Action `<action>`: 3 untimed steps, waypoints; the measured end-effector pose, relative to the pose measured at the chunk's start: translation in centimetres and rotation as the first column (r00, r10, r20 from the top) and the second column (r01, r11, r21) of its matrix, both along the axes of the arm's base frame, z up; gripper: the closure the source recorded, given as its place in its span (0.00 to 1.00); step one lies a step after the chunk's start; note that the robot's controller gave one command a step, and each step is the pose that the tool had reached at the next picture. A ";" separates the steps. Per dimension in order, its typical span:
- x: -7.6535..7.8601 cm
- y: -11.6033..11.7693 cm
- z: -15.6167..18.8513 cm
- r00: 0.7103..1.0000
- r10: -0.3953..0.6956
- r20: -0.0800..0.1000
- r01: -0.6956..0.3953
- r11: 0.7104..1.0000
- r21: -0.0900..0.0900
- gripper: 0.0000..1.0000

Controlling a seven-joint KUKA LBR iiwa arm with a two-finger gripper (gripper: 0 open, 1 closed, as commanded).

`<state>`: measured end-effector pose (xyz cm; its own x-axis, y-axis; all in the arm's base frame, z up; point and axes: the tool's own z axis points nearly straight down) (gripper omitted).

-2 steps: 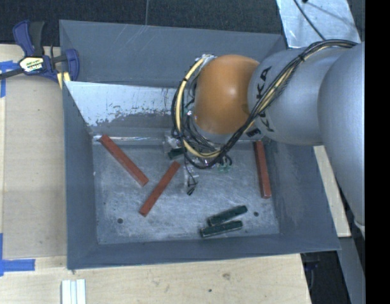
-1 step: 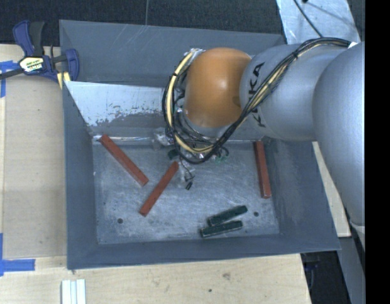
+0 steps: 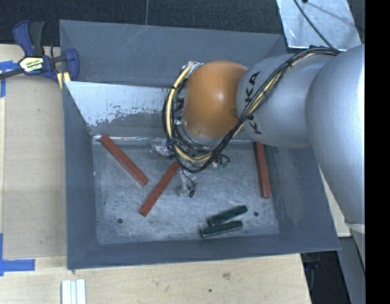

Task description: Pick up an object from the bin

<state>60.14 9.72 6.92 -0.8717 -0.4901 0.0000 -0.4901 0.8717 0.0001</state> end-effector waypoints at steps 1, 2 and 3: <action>0.1 0.0 0.1 1.000 -0.004 0.002 0.004 1.000 0.001 0.00; 0.2 0.0 0.2 1.000 -0.005 0.004 0.005 1.000 0.001 1.00; 0.3 -0.1 0.5 1.000 -0.009 0.004 0.009 1.000 0.002 1.00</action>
Offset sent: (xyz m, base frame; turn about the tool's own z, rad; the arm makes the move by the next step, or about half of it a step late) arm 0.0000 0.0000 0.0000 0.0000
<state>60.41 9.66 7.44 -0.8761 -0.4822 -0.0045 -0.4822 0.8761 -0.0004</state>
